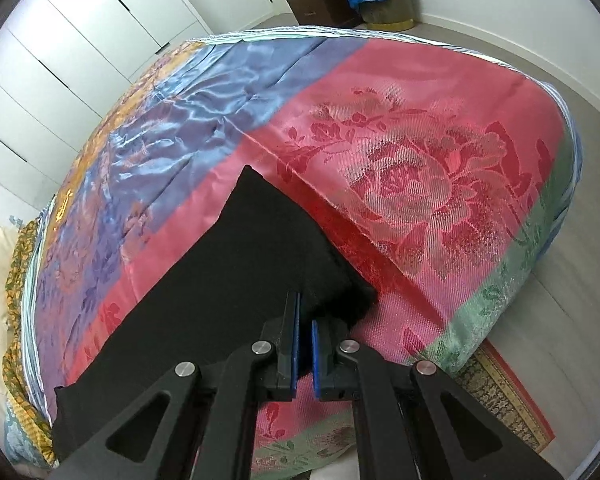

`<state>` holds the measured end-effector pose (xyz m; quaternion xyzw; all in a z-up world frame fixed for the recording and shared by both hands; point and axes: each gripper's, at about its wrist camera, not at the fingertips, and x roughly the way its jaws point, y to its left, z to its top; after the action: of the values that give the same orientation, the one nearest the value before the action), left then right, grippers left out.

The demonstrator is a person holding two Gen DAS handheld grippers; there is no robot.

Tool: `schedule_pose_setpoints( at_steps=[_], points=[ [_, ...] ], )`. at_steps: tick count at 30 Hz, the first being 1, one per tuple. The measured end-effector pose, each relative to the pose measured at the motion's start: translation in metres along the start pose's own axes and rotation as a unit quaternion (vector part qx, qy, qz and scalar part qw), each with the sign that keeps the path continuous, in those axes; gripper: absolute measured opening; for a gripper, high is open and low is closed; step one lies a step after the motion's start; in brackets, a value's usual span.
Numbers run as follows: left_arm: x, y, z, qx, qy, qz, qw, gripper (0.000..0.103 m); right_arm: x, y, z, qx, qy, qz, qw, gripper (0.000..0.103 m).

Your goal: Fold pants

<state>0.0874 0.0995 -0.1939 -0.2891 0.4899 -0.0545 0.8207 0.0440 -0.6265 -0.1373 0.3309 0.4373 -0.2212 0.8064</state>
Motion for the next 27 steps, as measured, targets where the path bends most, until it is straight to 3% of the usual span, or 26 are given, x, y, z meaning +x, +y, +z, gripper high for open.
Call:
schedule_pose_setpoints(
  at_steps=[2, 3, 4, 5, 6, 7, 8, 11, 13, 15, 17, 20, 23, 25, 27],
  points=[
    [-0.003, 0.001, 0.000, -0.008, 0.004, 0.010, 0.9999, 0.015, -0.003, 0.004, 0.000, -0.008, -0.003, -0.005, 1.000, 0.005],
    [-0.007, 0.000, -0.001, -0.006, 0.001, 0.016, 0.9998, 0.018, -0.007, 0.005, -0.001, -0.012, -0.006, -0.006, 1.000, 0.012],
    [-0.013, -0.002, -0.004, -0.001, -0.003, 0.029, 0.9996, 0.029, -0.009, 0.006, -0.002, -0.014, -0.006, -0.009, 1.000, 0.017],
    [-0.018, -0.003, -0.006, 0.002, -0.005, 0.036, 0.9993, 0.037, -0.014, 0.006, -0.004, -0.016, -0.004, -0.011, 1.000, 0.031],
    [-0.024, -0.004, -0.009, 0.002, -0.006, 0.042, 0.9991, 0.055, -0.019, 0.006, -0.007, -0.016, -0.004, -0.009, 1.000, 0.052],
    [-0.036, -0.004, -0.014, -0.002, -0.010, 0.057, 0.9983, 0.065, -0.024, 0.005, -0.010, -0.016, -0.007, -0.011, 1.000, 0.062],
    [-0.045, -0.006, -0.017, -0.004, -0.016, 0.068, 0.9976, 0.066, -0.031, 0.004, -0.014, -0.015, -0.013, -0.017, 1.000, 0.075],
    [-0.079, -0.016, -0.027, 0.018, -0.058, 0.097, 0.9934, 0.067, -0.060, 0.001, -0.027, -0.021, -0.051, -0.054, 0.997, 0.075],
    [-0.097, -0.029, -0.024, 0.052, -0.104, 0.114, 0.9867, 0.075, -0.078, 0.005, -0.037, -0.027, -0.081, -0.075, 0.993, 0.075],
    [-0.099, -0.044, -0.012, 0.086, -0.135, 0.114, 0.9804, 0.090, -0.089, 0.018, -0.044, -0.036, -0.098, -0.067, 0.992, 0.076],
    [-0.088, -0.054, 0.005, 0.112, -0.146, 0.110, 0.9767, 0.091, -0.092, 0.038, -0.050, -0.055, -0.103, -0.049, 0.992, 0.078],
    [-0.055, -0.061, 0.026, 0.150, -0.137, 0.105, 0.9735, 0.091, -0.087, 0.088, -0.069, -0.109, -0.108, -0.008, 0.988, 0.081],
    [-0.021, -0.055, 0.035, 0.179, -0.119, 0.126, 0.9686, 0.091, -0.067, 0.141, -0.096, -0.167, -0.090, 0.042, 0.981, 0.082],
    [-0.004, -0.047, 0.034, 0.186, -0.108, 0.149, 0.9653, 0.091, -0.054, 0.166, -0.117, -0.204, -0.090, 0.061, 0.973, 0.082],
    [0.009, -0.030, 0.032, 0.171, -0.087, 0.160, 0.9681, 0.091, -0.039, 0.187, -0.136, -0.241, -0.088, 0.073, 0.964, 0.082]
  ],
)
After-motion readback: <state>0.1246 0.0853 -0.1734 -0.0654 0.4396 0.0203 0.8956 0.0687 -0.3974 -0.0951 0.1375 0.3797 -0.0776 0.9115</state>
